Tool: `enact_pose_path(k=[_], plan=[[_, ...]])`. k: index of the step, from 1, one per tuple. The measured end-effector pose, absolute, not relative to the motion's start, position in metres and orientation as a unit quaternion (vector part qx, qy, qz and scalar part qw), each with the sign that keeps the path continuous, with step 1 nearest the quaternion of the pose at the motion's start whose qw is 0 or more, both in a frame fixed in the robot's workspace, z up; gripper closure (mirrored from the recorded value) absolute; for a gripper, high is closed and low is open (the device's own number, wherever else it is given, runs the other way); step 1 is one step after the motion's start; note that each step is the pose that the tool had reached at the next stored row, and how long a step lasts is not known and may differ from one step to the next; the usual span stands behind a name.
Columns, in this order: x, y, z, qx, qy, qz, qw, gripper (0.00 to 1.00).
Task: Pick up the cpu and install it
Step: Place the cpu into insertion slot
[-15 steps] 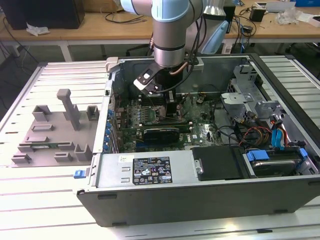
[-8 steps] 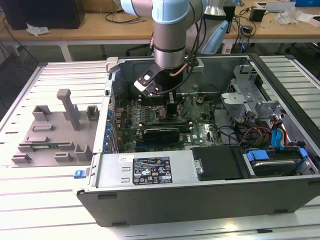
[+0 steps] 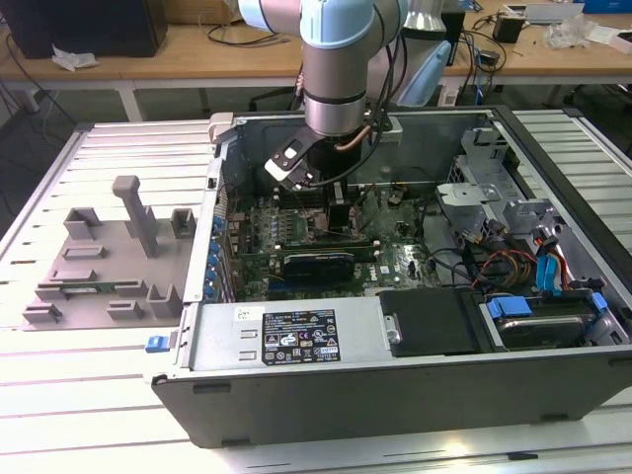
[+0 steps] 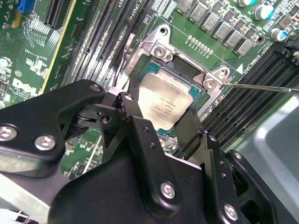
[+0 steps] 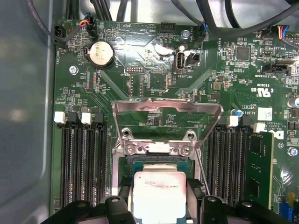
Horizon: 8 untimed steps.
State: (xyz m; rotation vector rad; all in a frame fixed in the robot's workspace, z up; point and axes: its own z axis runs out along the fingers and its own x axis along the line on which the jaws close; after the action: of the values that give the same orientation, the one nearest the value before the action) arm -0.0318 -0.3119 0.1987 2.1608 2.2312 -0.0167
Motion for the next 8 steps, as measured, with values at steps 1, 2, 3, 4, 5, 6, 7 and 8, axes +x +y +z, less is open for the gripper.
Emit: enact_pose_path(k=[1,2,3,4,5,6,7,8], plan=[[-0.0318,-0.3116,0.1988,0.696,0.718,-0.005,0.018,0.45],[-0.0318,-0.3113,0.1988,0.696,0.718,-0.005,0.018,0.45],[-0.0318,-0.3112,0.1988,0.695,0.718,-0.006,0.018,0.45],[-0.0318,-0.3111,0.1989,0.695,0.718,-0.006,0.018,0.45],[-0.0318,-0.3111,0.1988,0.696,0.718,-0.006,0.018,0.45],[-0.0318,-0.3111,0.1988,0.697,0.717,-0.006,0.018,0.45],[-0.0317,-0.311,0.1987,0.697,0.716,-0.006,0.018,0.45],[-0.0315,-0.311,0.1987,0.698,0.716,-0.006,0.018,0.45]])
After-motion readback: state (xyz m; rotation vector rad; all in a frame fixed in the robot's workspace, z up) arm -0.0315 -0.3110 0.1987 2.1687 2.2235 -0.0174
